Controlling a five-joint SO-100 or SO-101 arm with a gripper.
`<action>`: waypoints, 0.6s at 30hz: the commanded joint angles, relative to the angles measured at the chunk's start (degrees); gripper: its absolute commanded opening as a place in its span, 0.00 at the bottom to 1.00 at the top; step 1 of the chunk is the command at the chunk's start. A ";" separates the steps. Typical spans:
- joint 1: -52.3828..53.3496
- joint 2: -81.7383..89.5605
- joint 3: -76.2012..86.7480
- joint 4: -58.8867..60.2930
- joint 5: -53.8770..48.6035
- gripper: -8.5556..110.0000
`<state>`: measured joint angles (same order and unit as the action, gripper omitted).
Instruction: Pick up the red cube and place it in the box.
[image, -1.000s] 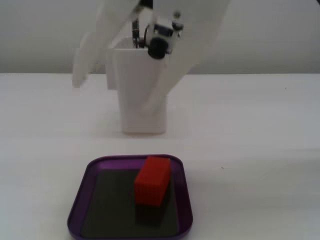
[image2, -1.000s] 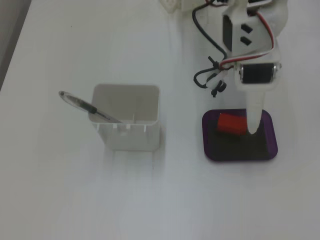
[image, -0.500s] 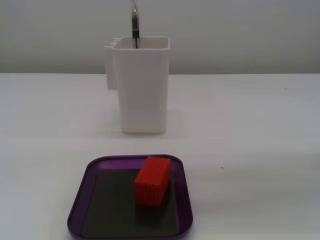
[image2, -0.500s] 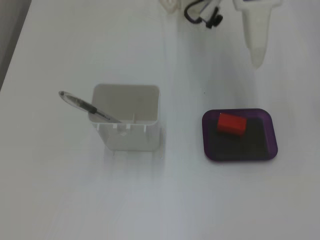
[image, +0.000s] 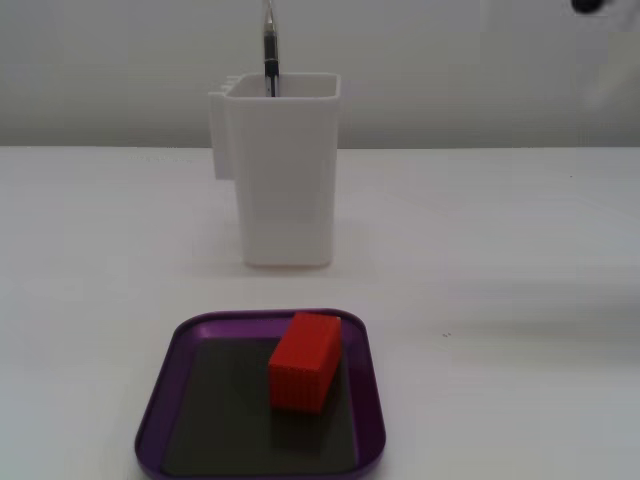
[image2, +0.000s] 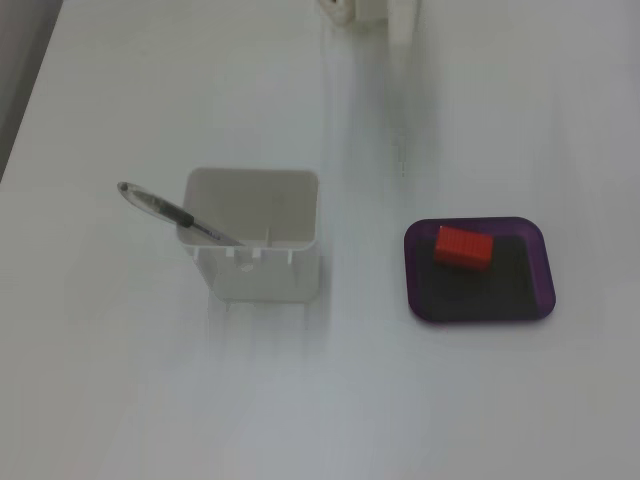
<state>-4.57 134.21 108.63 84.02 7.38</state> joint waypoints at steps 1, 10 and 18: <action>-0.26 14.85 19.42 -7.82 -0.44 0.27; 0.35 44.74 50.98 -19.60 -0.26 0.27; 1.41 58.36 62.05 -19.69 -0.18 0.27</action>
<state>-3.43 189.14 168.40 65.04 7.47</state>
